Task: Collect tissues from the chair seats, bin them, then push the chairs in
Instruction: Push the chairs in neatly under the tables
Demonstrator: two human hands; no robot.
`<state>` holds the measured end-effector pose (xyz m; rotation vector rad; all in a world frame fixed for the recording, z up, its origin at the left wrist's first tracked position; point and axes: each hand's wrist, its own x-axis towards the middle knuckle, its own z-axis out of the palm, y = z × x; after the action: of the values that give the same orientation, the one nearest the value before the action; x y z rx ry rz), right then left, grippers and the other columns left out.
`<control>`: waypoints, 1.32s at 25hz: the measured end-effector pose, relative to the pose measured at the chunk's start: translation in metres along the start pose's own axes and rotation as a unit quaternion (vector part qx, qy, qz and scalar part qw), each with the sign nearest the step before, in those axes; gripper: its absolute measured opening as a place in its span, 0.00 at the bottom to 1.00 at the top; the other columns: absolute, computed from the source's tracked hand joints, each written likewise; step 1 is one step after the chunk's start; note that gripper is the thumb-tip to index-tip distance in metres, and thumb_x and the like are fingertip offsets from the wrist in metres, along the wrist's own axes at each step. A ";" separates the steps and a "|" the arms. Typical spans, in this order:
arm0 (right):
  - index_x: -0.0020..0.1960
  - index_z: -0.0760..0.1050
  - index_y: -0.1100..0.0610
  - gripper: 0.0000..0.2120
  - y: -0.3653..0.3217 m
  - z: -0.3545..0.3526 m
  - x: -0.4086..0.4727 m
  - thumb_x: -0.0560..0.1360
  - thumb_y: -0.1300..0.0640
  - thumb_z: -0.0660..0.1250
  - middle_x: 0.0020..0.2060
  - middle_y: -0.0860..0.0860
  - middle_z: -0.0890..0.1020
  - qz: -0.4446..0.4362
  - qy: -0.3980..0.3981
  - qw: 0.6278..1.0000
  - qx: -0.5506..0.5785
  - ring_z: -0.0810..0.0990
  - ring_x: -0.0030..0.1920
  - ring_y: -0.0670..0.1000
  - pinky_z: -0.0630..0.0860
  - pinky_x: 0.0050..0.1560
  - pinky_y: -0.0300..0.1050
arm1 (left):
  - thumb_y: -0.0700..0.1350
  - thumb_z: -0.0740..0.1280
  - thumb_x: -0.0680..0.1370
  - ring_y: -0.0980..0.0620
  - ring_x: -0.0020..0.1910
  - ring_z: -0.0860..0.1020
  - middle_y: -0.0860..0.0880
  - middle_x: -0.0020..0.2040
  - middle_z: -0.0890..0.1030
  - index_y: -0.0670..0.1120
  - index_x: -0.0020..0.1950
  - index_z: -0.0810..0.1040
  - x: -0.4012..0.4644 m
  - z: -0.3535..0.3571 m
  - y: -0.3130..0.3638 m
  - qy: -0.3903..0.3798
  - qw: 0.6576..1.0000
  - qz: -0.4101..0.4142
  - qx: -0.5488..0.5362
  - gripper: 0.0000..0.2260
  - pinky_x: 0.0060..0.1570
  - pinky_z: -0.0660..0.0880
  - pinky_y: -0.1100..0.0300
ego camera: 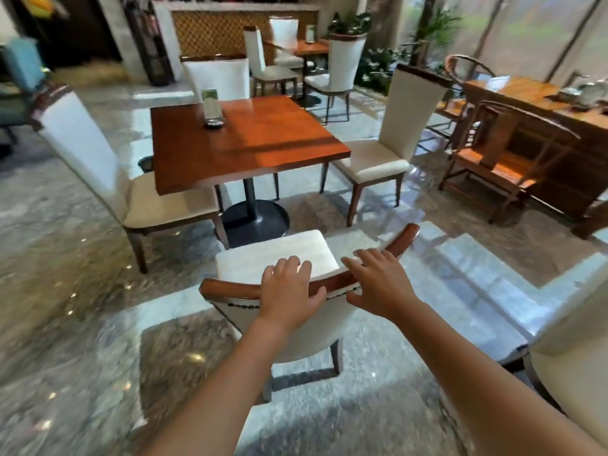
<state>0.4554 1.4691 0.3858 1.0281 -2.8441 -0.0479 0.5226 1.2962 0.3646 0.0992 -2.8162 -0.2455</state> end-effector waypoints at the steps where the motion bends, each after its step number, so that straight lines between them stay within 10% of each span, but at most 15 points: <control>1: 0.67 0.67 0.53 0.30 0.002 0.003 0.003 0.69 0.43 0.67 0.64 0.57 0.74 -0.018 -0.008 1.000 0.004 0.70 0.64 0.60 0.65 0.66 0.57 | 0.59 0.61 0.73 0.45 0.54 0.74 0.45 0.56 0.78 0.46 0.59 0.75 -0.001 0.001 0.000 -0.002 1.000 -0.018 0.010 0.22 0.53 0.69 0.50; 16: 0.52 0.79 0.51 0.16 0.034 0.035 0.022 0.66 0.50 0.75 0.36 0.50 0.83 -0.164 0.085 0.983 -0.011 0.81 0.33 0.56 0.76 0.31 0.43 | 0.49 0.74 0.69 0.45 0.45 0.79 0.45 0.43 0.81 0.42 0.54 0.79 -0.024 0.027 0.001 0.048 0.996 -0.074 0.028 0.17 0.56 0.73 0.48; 33: 0.58 0.75 0.52 0.15 0.044 0.044 0.143 0.73 0.51 0.68 0.44 0.52 0.83 -0.175 0.080 0.981 -0.006 0.81 0.42 0.57 0.75 0.37 0.45 | 0.46 0.73 0.70 0.43 0.49 0.77 0.42 0.46 0.81 0.41 0.56 0.79 0.084 0.048 -0.063 0.059 0.994 -0.093 0.012 0.17 0.62 0.67 0.45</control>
<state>0.3128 1.4115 0.3595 1.4479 -2.4879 -0.0117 0.4304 1.2343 0.3336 0.3713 -2.6945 -0.2394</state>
